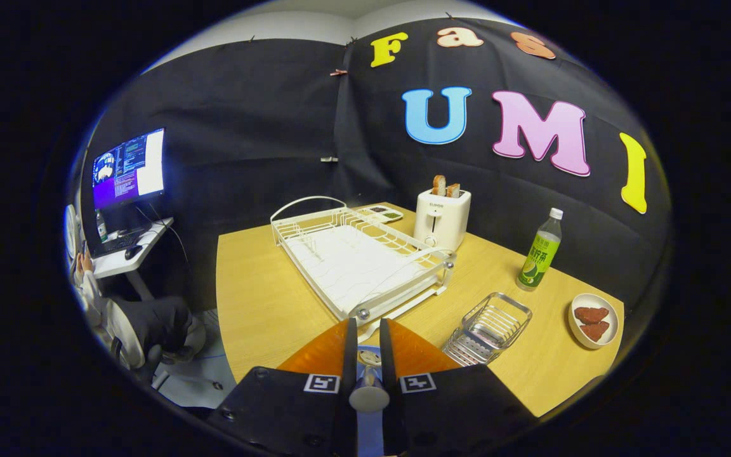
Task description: Take the plate from the dish rack, then take the spoon from the basket and place it into the plate.
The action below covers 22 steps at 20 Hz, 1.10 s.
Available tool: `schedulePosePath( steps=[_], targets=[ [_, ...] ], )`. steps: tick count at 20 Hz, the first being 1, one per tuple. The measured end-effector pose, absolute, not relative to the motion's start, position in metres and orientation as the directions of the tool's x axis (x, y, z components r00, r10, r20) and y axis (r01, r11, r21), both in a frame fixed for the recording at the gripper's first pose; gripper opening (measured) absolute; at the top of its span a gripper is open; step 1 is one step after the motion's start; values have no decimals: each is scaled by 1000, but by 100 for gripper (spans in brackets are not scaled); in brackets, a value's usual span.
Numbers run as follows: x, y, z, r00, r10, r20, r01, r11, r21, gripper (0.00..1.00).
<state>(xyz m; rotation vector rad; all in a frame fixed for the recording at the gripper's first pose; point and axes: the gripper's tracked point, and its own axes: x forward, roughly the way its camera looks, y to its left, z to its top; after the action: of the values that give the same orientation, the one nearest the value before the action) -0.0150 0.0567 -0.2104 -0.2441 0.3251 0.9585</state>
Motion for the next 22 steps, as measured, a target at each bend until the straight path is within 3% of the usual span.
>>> schedulePosePath(
  steps=[13, 17, 20, 21, 22],
  targets=[
    [-5, 35, -254, 537, 693, -481, -785, 619, 14, 25],
    [-3, 30, -226, 550, 697, -460, -763, 643, 62, 81],
    [5, 21, -187, 611, 675, -414, -725, 687, 50, 91],
    [8, 19, -171, 638, 664, -391, -704, 708, 55, 100],
    [12, 16, -153, 666, 650, -367, -680, 731, 61, 100]
  ],
)
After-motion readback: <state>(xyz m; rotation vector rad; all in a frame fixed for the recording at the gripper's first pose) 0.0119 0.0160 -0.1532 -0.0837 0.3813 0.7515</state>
